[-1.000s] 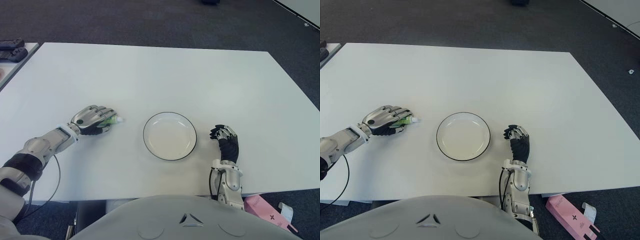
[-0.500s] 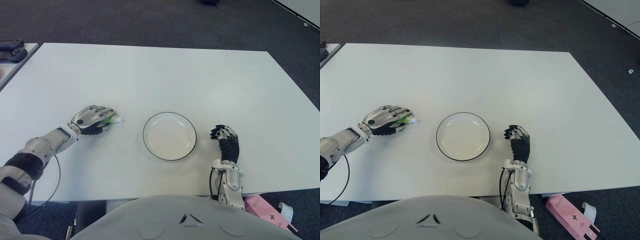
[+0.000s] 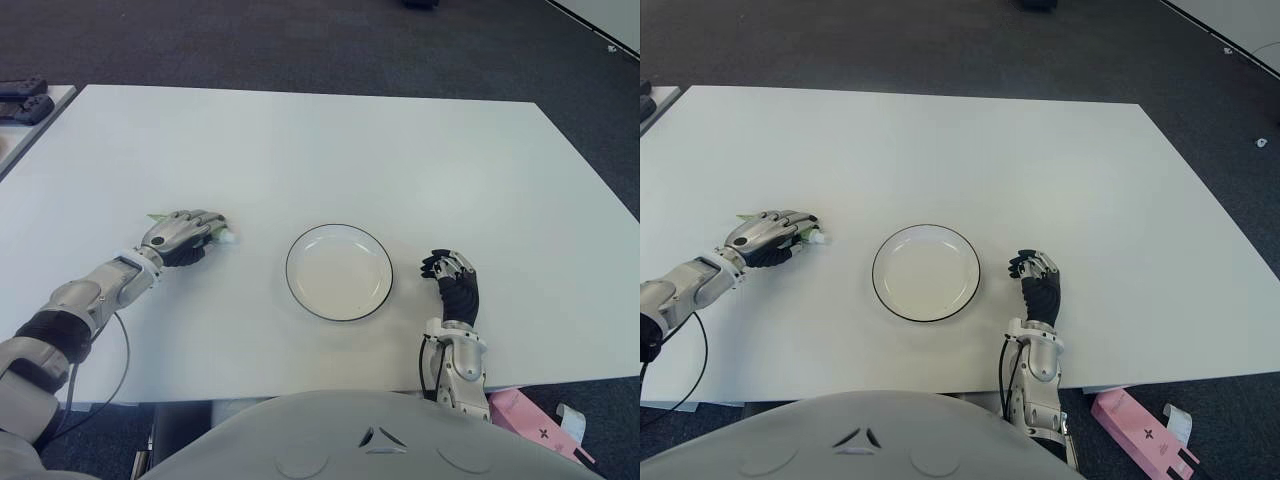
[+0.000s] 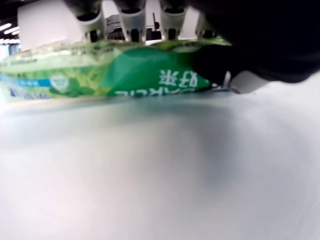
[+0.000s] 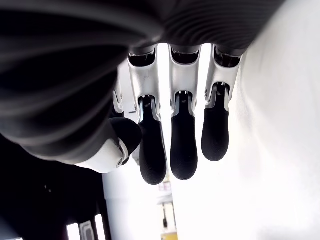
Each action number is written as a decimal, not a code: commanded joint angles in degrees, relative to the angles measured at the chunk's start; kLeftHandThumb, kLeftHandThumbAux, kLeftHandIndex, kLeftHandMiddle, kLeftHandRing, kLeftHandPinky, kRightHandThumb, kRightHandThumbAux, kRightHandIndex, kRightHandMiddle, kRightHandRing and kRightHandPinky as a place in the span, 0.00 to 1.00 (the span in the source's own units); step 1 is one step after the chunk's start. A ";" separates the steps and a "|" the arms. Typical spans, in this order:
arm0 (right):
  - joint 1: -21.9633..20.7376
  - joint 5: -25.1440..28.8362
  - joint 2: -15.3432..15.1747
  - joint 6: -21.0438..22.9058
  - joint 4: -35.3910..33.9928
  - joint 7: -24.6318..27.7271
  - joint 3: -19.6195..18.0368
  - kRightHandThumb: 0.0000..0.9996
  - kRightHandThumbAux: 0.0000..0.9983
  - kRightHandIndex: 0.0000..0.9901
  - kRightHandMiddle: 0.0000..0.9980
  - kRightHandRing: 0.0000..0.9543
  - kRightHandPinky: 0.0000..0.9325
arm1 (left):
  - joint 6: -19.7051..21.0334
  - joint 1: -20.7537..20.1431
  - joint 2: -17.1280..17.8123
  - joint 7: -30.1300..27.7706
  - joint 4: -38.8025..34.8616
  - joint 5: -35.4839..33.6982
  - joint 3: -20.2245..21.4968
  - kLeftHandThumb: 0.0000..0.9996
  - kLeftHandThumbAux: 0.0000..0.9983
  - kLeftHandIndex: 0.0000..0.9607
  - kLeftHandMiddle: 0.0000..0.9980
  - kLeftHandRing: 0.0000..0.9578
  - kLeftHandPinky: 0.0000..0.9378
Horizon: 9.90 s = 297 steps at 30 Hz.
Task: Put the toothpaste on the table into the plate.
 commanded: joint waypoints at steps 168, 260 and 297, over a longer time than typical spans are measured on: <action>-0.34 0.40 1.38 1.71 2.89 -0.03 -0.36 0.71 0.72 0.44 0.57 0.57 0.57 | -9.89 -2.14 7.32 -0.11 -5.24 19.40 5.83 0.45 0.06 0.00 0.00 0.00 0.00; -0.09 -0.45 1.47 2.54 1.86 0.21 -0.79 0.71 0.72 0.44 0.57 0.57 0.58 | 17.49 2.67 -13.82 -10.58 -5.47 -16.44 12.14 0.68 0.69 0.44 0.62 0.66 0.67; -1.47 -0.18 1.90 2.65 3.71 -0.69 -0.48 0.71 0.72 0.44 0.57 0.57 0.57 | 40.45 9.56 -41.69 -8.06 -36.56 -36.17 34.27 0.70 0.71 0.45 0.81 0.84 0.85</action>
